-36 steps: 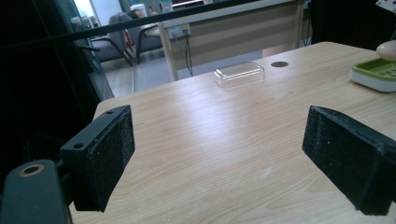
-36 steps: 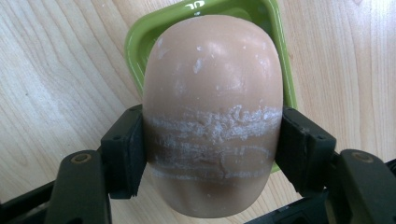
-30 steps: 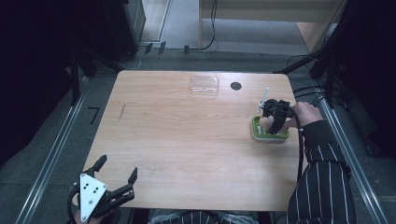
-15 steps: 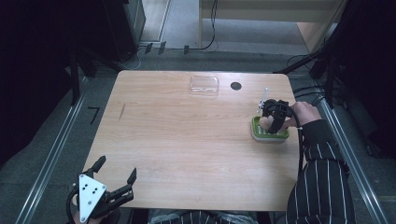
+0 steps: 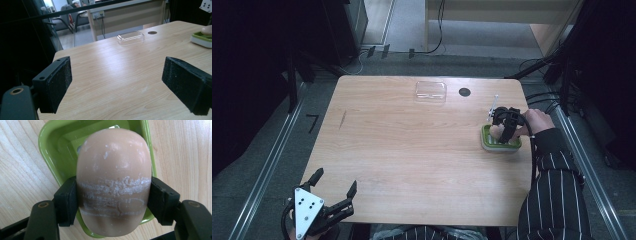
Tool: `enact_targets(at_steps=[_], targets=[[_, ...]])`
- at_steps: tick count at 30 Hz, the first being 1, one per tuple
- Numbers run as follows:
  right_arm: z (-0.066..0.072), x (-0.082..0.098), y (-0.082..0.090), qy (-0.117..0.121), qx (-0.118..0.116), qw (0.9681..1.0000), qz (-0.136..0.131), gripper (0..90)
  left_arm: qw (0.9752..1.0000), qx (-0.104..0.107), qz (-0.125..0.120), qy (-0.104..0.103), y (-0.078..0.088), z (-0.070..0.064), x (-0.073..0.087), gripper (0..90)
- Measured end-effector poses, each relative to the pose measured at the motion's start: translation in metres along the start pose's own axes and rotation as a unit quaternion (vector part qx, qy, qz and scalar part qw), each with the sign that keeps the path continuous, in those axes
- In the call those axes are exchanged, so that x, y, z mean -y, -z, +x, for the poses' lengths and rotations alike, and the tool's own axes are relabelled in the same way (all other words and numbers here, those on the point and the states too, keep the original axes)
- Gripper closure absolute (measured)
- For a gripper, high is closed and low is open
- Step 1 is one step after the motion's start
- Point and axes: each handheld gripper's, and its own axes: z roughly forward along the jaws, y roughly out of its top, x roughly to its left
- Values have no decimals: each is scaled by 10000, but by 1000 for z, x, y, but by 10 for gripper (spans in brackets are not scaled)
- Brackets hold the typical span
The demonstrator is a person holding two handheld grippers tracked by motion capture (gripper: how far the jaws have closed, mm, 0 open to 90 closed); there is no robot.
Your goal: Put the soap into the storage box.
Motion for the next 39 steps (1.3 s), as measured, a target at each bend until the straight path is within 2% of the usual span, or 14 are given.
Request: enact_targets(at_steps=[4,11,16,39], targets=[[-1,-1,-1,44,22,10000,-8,333,10000,-11,7,12,0,0,0,96],[-1,-1,-6,-67,-34,10000,62,333,10000,-11,7,11,0,0,0,96],[-2,-2,-7,-42,-44,9999,99,333,10000,-5,4,11,1,0,0,96],[-4,-3,-16,-216,-48,9993,302,330,10000,-2,-2,9,1,0,0,96]])
